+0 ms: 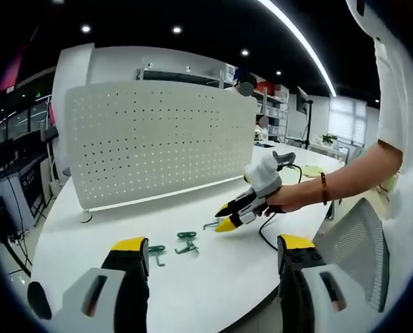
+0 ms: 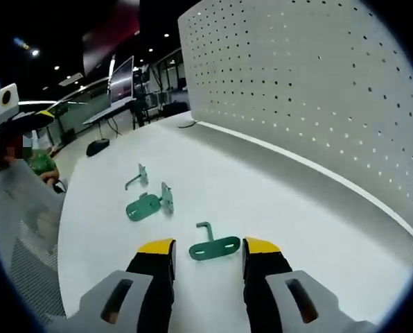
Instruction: Insert the hook assembly into the mounting plate slot until the hook locks in place.
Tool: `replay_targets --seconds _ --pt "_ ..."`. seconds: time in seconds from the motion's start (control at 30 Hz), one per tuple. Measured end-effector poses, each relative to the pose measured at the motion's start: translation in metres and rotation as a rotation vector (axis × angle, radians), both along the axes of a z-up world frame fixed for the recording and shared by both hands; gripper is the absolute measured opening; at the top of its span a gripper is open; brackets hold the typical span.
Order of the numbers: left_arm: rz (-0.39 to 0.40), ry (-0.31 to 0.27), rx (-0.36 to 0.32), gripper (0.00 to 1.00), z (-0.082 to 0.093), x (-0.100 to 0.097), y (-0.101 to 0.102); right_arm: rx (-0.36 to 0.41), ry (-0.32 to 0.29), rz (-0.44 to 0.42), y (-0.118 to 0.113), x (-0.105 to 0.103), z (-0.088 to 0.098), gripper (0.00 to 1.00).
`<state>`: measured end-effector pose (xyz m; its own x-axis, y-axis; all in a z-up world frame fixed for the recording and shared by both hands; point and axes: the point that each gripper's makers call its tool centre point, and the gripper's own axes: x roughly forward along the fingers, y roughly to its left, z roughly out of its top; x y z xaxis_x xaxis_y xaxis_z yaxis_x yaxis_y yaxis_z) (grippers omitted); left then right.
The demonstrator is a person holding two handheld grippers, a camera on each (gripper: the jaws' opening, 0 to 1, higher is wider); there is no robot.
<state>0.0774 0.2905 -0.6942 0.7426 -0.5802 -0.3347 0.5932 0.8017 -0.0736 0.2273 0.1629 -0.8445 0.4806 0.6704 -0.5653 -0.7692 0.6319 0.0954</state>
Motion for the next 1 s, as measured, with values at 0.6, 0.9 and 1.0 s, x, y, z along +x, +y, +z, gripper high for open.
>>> replay_targets --seconds 0.6,0.9,1.0 --pt "-0.003 0.017 0.007 0.77 -0.005 0.002 -0.001 -0.003 0.002 0.007 0.002 0.002 -0.005 0.30" --pt "-0.001 0.012 0.000 0.76 -0.005 0.002 -0.001 0.022 0.011 -0.012 0.000 -0.003 0.003 0.30" --pt "-0.004 0.007 0.003 0.76 -0.004 0.001 -0.001 0.064 0.048 -0.051 0.000 -0.006 0.007 0.29"
